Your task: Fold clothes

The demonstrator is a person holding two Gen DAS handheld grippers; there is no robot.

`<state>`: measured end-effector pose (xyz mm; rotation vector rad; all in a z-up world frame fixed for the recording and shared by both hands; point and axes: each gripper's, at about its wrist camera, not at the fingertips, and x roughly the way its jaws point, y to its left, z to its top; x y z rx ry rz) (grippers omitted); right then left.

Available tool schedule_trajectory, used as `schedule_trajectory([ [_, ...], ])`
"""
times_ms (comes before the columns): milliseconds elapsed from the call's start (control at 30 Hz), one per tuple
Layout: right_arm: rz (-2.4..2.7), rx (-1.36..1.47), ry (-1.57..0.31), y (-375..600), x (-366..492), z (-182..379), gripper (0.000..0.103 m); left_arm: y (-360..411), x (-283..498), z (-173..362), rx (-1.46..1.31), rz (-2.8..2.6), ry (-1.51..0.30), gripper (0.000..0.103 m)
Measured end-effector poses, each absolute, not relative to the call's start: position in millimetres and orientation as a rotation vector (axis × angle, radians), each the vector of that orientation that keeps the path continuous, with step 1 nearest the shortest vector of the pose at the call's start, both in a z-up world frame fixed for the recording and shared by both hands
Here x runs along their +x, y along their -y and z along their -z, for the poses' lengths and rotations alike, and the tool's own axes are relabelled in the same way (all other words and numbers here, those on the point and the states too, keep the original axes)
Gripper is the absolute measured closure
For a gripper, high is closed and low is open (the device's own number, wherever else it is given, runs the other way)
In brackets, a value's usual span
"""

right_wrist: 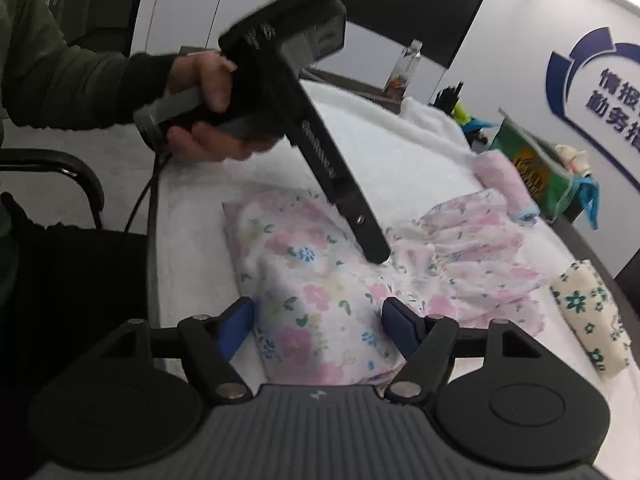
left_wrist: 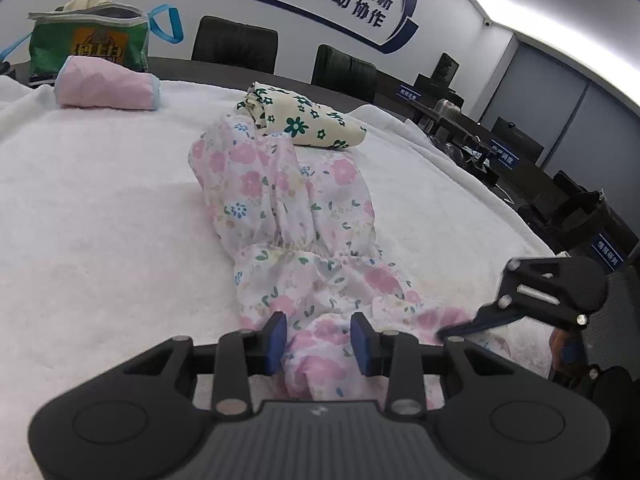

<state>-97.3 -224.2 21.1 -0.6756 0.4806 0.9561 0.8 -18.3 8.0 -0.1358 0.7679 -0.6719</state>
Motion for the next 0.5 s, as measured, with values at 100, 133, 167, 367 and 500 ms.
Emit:
schedule_trajectory([
  [100,-0.991,-0.521,-0.559,235,-76,-26,0.064,12,-2,-16,-0.109,0.685,-0.729,0.066],
  [133,-0.995,-0.453,-0.584,241,-68,-29,0.069,5,-6,-23,-0.105,0.704,-0.692,0.065],
  [167,-1.007,-0.399,-0.603,249,-61,-33,0.072,-3,-11,-30,-0.102,0.739,-0.645,0.057],
  [367,-1.108,-0.129,-0.753,279,-8,-41,0.072,-10,-69,-61,0.24,1.096,-0.311,0.019],
  [500,-1.186,-0.04,-0.814,286,15,-39,0.072,23,-71,-39,0.535,1.055,-0.253,0.019],
])
